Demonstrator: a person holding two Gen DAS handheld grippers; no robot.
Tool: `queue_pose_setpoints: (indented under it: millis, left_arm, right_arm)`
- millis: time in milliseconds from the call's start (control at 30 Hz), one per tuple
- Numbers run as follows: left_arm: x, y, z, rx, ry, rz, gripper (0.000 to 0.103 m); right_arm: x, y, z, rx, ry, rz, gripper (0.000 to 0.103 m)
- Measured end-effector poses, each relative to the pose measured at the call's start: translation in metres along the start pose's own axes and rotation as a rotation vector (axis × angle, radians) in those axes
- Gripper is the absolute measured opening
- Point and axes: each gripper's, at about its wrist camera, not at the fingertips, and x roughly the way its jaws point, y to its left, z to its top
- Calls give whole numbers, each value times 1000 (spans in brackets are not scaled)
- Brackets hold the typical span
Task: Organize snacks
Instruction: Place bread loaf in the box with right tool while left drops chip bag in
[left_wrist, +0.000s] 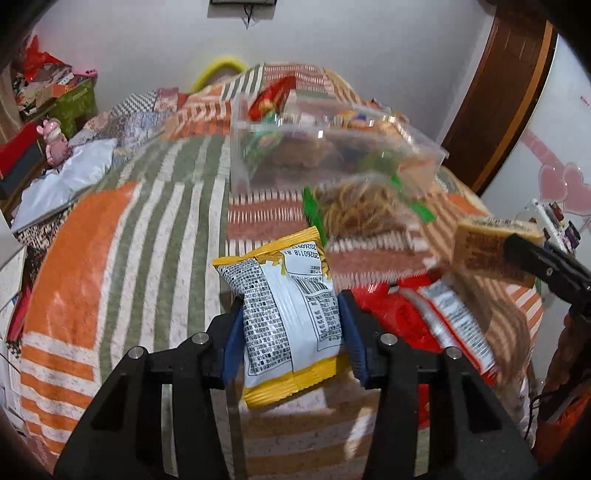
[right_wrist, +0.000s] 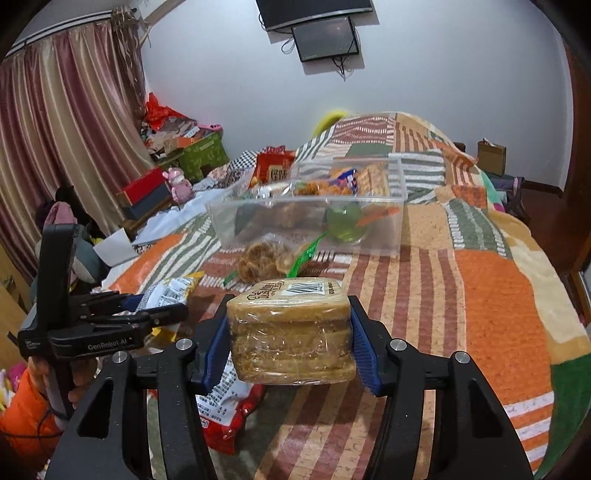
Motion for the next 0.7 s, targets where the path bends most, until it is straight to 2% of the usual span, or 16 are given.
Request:
queue_pose_setpoints:
  millis: [400, 700]
  left_arm:
    - [-26, -12, 49, 26, -128, -19, 47]
    - [-8, -20, 96, 54, -165, -1, 47]
  right_arm:
    - [-9, -10, 29, 15, -86, 5, 54]
    - [5, -21, 64, 22, -132, -11, 54]
